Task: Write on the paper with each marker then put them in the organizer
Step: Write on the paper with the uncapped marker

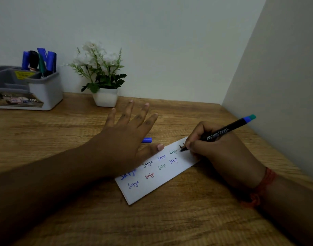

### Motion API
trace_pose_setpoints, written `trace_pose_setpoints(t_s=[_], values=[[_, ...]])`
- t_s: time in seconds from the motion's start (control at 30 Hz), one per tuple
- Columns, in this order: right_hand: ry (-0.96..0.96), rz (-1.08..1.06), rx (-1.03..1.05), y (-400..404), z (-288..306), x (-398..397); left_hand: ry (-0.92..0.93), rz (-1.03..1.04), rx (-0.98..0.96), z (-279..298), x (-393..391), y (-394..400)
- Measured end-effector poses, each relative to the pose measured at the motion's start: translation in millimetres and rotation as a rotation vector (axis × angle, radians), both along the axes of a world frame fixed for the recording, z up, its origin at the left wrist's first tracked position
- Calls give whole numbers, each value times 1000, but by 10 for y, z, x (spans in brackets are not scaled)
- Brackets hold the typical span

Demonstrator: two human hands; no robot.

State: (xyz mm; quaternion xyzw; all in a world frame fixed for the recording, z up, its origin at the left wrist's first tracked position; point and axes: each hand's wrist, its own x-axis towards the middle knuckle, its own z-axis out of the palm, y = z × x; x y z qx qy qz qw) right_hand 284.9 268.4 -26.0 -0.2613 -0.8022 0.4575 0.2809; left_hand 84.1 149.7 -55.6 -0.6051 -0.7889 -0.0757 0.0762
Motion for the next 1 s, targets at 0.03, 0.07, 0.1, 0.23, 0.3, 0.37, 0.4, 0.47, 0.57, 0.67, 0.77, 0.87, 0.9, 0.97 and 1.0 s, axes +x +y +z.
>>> trace_pose_setpoints(t_s=[0.03, 0.07, 0.1, 0.23, 0.3, 0.37, 0.4, 0.47, 0.57, 0.67, 0.77, 0.87, 0.9, 0.97, 1.0], values=[[35, -2, -10, 13, -2, -3, -15, -10, 24, 13, -5, -5], [61, -2, -10, 24, -5, -4, -33, -20, 55, 29, -14, -8], [83, -2, -5, 34, -4, -4, -46, -27, 90, 45, -29, -13], [166, -23, -9, 55, 7, -4, -61, -44, 169, 97, -120, -32], [179, -34, -8, 62, 12, 1, -71, -41, 162, 106, -167, -37], [167, -44, 2, 69, 10, 5, -66, -44, 145, 111, -204, -37], [160, -48, 3, 68, 9, 4, -63, -49, 138, 108, -218, -38], [141, -55, 17, 62, 18, 6, -61, -71, 130, 108, -229, -47], [123, -52, 38, 51, 35, 7, -57, -114, 143, 116, -232, -62], [114, -20, 43, 41, 34, 6, -34, -158, 125, 126, -246, -50], [100, 38, 29, 22, 27, 13, -40, -186, 125, 104, -256, -18], [77, 83, -5, 11, 18, 17, -49, -191, 152, 87, -261, 7], [77, 93, -9, 5, 21, 16, -43, -202, 178, 89, -259, 11], [87, 120, -14, -9, 35, 16, -24, -222, 257, 108, -247, 6], [97, 136, -15, -12, 39, 16, -22, -226, 301, 122, -230, -5]])
